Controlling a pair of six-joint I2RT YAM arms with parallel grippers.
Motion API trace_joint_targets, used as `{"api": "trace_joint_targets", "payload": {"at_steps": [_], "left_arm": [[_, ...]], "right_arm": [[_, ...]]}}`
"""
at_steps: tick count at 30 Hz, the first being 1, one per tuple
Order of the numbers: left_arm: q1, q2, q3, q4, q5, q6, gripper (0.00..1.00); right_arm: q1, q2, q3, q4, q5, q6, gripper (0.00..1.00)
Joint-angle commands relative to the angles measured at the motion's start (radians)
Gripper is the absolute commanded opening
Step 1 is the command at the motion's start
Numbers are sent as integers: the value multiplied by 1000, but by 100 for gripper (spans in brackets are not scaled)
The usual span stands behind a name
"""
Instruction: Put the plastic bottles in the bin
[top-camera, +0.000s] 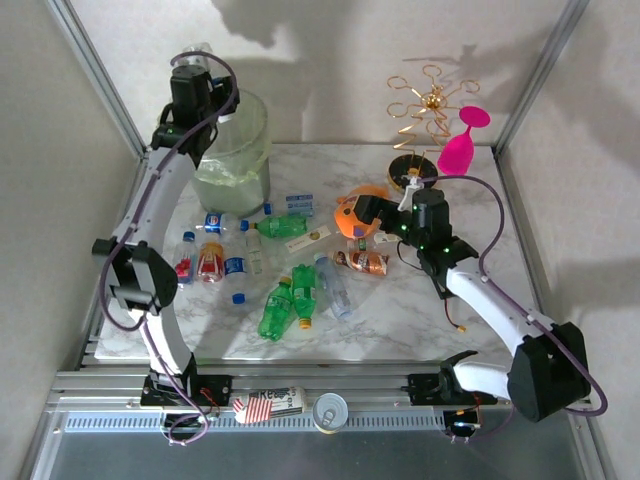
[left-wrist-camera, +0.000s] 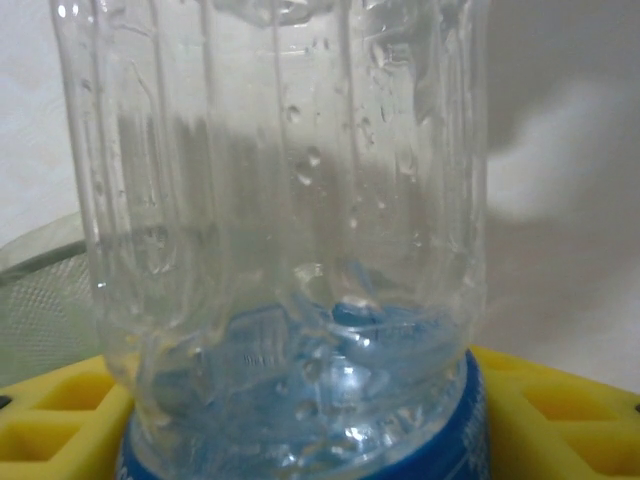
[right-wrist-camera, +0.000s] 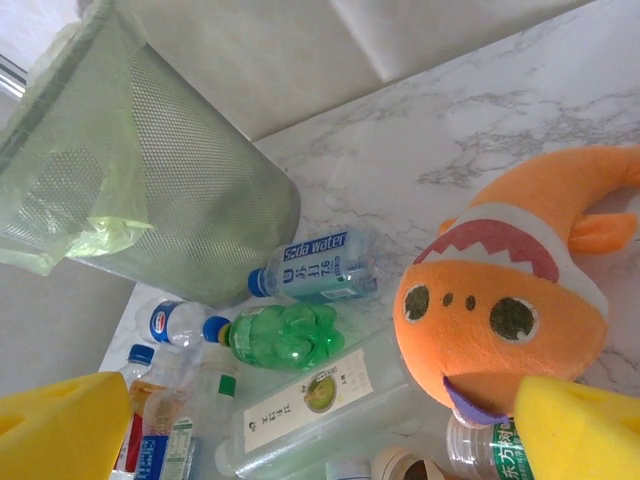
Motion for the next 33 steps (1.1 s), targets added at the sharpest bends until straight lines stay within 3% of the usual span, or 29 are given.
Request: {"api": "trace_joint_targets", "payload": {"at_steps": [1,10,18,24,33], "left_arm": [[17,60,85,-138,-42,29,46],[19,116,56,-185,-88,22,49],[18,83,12,-163,-92,1,75],[17,-26,-95,-82,-65,-19,99],[-25,-297,-318,127,85,-62,100]], "right_arm": [[-3,-37,-13,-10,27,-13,99],[-1,-54,-27,-34,33,-19,99],[-4,-53,-31,-38,55,-22,99],[-4,-21,-18,-51,82,-22,99],[-8,11,-11,-93,277,28,99]]}}
